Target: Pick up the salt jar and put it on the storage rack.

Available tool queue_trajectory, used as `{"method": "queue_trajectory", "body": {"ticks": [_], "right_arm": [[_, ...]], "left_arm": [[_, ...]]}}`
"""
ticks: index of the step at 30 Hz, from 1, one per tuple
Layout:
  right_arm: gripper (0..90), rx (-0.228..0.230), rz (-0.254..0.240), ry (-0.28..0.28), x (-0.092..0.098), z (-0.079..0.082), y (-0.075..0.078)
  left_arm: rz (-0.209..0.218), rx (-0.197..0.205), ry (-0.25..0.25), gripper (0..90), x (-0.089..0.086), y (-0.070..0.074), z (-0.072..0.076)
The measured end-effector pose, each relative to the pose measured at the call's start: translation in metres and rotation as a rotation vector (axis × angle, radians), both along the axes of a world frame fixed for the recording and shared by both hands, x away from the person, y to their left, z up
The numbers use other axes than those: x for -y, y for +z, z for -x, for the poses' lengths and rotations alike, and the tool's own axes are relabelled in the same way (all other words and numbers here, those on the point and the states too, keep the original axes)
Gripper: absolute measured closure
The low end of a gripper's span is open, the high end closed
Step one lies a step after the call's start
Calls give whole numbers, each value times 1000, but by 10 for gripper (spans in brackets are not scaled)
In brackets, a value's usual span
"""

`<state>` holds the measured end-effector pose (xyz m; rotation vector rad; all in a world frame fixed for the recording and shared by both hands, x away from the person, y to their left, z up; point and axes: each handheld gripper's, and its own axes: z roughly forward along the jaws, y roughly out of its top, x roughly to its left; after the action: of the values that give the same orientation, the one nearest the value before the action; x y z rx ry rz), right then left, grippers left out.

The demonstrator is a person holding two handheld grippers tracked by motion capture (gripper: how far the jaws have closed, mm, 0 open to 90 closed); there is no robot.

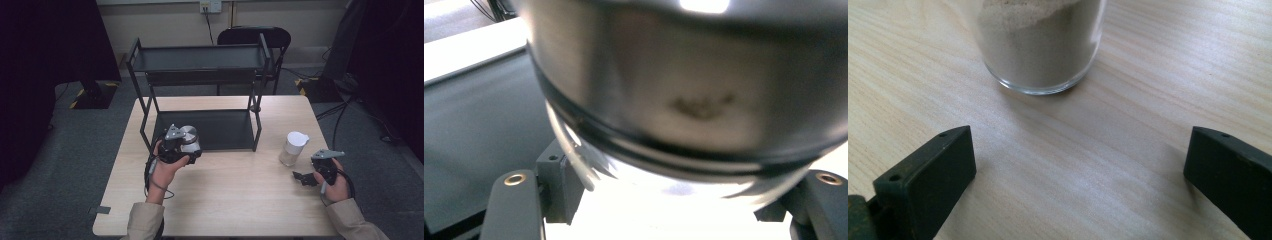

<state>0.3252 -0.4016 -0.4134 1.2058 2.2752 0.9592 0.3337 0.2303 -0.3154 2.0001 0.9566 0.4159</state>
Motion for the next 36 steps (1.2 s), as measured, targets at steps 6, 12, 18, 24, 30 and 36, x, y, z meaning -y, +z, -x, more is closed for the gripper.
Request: {"method": "queue_trajectory", "body": {"ticks": [6,12,18,24,30,36], "right_arm": [[0,0,0,0,0,0,0],[0,0,0,0,0,0,0],[0,0,0,0,0,0,0],[0,0,0,0,0,0,0],[0,0,0,0,0,0,0],[0,0,0,0,0,0,0]], "left_arm": [[9,4,6,306,1,11,-7],[6,10,6,307,3,26,-15],[-1,16,4,307,5,38,-20],[-11,22,-3,307,8,56,-28],[-10,23,-5,307,10,72,-35],[-28,28,-6,307,14,86,-40]]}}
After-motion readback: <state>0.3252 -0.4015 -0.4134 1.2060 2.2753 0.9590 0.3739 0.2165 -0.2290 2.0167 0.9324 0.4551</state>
